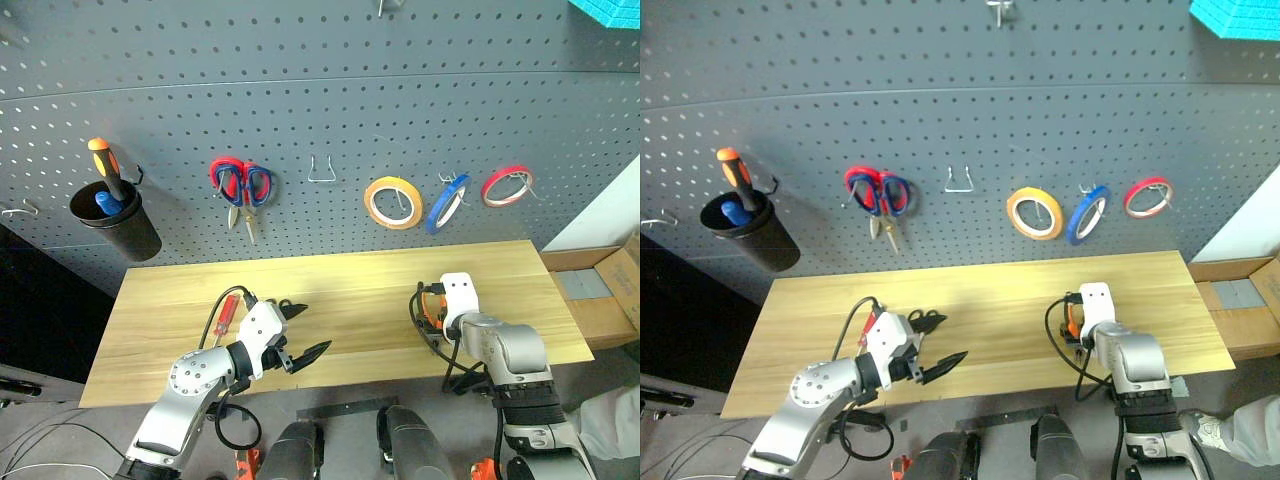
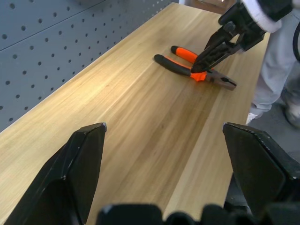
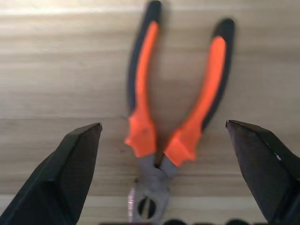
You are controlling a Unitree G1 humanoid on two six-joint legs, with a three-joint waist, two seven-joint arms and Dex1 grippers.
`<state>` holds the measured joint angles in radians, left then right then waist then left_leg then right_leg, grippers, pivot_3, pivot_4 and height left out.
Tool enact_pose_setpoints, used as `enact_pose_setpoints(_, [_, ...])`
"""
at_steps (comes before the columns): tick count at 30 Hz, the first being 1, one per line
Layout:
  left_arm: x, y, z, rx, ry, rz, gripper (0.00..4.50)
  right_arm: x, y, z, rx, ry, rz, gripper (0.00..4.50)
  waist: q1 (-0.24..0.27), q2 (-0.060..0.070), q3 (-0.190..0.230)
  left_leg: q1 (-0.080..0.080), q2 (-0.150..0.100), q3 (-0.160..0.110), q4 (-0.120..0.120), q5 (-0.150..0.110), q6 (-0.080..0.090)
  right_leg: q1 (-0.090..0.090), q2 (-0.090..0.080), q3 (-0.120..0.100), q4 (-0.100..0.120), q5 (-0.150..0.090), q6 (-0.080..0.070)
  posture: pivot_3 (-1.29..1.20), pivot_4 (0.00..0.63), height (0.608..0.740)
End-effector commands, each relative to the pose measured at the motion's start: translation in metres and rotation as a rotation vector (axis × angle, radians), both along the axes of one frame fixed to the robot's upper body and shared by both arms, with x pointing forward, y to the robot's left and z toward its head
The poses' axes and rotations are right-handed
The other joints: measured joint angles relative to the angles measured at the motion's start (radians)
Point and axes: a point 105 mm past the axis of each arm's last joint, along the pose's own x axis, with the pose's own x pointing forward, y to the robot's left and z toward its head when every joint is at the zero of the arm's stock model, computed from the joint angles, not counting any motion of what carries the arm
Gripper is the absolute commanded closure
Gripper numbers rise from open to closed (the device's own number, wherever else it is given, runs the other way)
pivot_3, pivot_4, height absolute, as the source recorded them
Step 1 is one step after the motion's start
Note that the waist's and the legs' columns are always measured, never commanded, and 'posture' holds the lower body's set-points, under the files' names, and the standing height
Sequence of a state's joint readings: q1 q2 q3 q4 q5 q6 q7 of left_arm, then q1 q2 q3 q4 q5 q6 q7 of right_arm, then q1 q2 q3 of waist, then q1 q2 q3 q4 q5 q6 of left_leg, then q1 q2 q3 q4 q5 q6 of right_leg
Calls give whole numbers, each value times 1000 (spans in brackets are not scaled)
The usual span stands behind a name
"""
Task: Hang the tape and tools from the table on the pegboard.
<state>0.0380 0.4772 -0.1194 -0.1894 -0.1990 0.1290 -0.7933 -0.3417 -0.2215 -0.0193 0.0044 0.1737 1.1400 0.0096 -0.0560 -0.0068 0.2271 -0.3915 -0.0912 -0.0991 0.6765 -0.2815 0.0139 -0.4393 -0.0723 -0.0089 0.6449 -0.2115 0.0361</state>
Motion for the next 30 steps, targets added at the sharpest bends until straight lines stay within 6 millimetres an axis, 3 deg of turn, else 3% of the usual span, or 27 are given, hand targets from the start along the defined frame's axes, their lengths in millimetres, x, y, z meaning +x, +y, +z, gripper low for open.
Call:
enact_pose_setpoints(1, [-1,-4,13,-14,-41,-17,235,10,0,6,-5,-31,-24,74,-1,0,1,0,0,0,0,0,0,0,0,0,0,0,0,-98,262,740])
enact_pose_setpoints(11, [-6,-5,16,-11,-44,-19,235,11,-5,-23,-5,54,-104,74,-1,0,2,1,0,0,0,0,0,0,1,0,0,0,0,-75,252,740])
enact_pose_setpoints(14, [-5,-4,17,-8,-48,-14,235,11,-7,-24,4,51,-118,637,-1,0,2,1,0,0,0,0,0,2,1,0,0,0,0,-73,250,740])
enact_pose_setpoints(19, [1,-3,23,-18,-67,-6,235,13,-4,-20,7,43,-90,2263,-1,0,2,5,0,0,0,0,0,5,1,0,-1,0,0,-82,244,740])
enact_pose_setpoints(20, [4,-3,26,-28,-75,3,235,14,-3,-15,13,27,-69,2468,0,0,2,5,0,0,0,0,0,5,1,0,0,0,1,-81,242,740])
enact_pose_setpoints(23, [11,-4,36,-80,-126,39,235,14,19,12,96,-49,109,2471,2,1,3,5,0,0,0,0,0,5,1,0,-1,-3,5,-85,239,740])
enact_pose_setpoints(27, [17,-3,59,-220,-258,138,235,-20,78,73,207,-265,656,2472,-2,2,8,-2,0,0,0,0,0,-2,0,0,-1,-1,3,-84,247,740])
enact_pose_setpoints(30, [16,16,80,-302,-362,283,235,-46,106,142,393,-490,898,2472,-8,-4,12,-2,3,0,-1,-1,0,-2,2,-1,-1,0,1,-77,251,740])
